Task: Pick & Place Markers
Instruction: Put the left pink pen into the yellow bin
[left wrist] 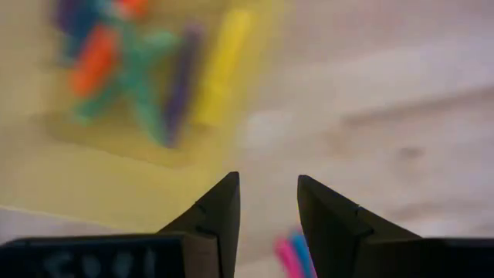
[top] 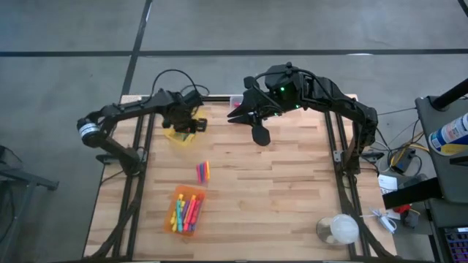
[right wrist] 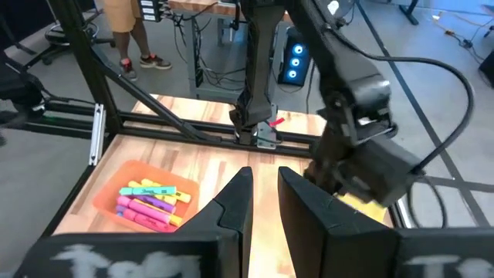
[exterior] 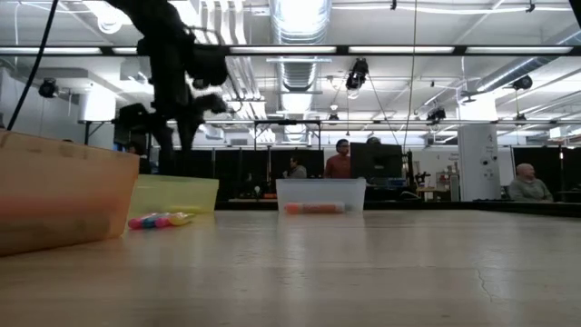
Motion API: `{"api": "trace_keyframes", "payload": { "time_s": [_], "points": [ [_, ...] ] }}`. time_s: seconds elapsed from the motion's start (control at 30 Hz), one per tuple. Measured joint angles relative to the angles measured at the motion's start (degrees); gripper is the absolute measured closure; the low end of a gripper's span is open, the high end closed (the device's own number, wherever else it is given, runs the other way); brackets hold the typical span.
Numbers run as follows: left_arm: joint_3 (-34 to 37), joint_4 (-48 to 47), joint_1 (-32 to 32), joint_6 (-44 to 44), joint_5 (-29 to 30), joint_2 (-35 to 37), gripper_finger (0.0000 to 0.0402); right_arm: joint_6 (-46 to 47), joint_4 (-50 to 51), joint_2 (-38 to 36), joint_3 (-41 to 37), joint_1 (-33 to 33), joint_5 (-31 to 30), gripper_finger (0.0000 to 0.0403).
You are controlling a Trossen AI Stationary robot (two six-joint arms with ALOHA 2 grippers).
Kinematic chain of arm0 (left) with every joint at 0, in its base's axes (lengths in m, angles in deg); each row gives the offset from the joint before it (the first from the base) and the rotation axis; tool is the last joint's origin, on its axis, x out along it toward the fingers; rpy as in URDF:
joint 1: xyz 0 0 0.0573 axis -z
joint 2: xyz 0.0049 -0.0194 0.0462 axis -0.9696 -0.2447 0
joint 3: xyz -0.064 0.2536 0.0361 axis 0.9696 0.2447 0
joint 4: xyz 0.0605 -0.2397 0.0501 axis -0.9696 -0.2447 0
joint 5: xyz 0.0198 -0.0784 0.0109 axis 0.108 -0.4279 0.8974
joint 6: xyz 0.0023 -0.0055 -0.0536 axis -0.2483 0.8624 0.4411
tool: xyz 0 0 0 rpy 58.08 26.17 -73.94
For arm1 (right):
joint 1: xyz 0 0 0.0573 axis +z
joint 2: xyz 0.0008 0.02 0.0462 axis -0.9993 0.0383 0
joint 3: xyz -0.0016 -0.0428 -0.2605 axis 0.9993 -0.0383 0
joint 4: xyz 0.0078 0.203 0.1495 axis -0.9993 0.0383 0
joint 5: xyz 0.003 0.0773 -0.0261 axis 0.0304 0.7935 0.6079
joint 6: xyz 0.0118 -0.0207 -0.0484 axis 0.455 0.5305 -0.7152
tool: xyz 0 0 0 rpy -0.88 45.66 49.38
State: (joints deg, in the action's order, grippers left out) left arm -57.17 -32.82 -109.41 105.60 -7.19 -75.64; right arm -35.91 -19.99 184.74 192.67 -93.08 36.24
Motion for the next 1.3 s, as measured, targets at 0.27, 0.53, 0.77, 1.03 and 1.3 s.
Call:
{"api": "trace_keyframes", "payload": {
  "time_s": [0.27,0.53,0.77,1.03,1.3],
  "points": [
    [-2.62,2.91,14.67,14.28,1.39,0.19,0.0278,-0.52,0.49,0.00,-0.13,-0.04,0.00,0.0346],
    [-2.46,2.92,23.92,24.88,4.55,0.12,0.0278,-0.83,1.84,0.00,-0.13,-0.02,0.00,0.0346],
    [1.03,3.13,29.76,32.61,4.86,0.12,0.0278,-0.46,2.01,0.00,-0.15,0.02,0.00,0.0346],
    [8.75,8.50,33.30,38.55,4.26,0.06,0.0278,-0.42,4.84,0.00,-0.17,0.02,0.01,0.0346],
    [17.32,18.86,32.90,41.49,3.60,0.01,0.0278,-0.28,4.85,0.00,-0.17,0.02,0.02,0.0346]
  ]
}}
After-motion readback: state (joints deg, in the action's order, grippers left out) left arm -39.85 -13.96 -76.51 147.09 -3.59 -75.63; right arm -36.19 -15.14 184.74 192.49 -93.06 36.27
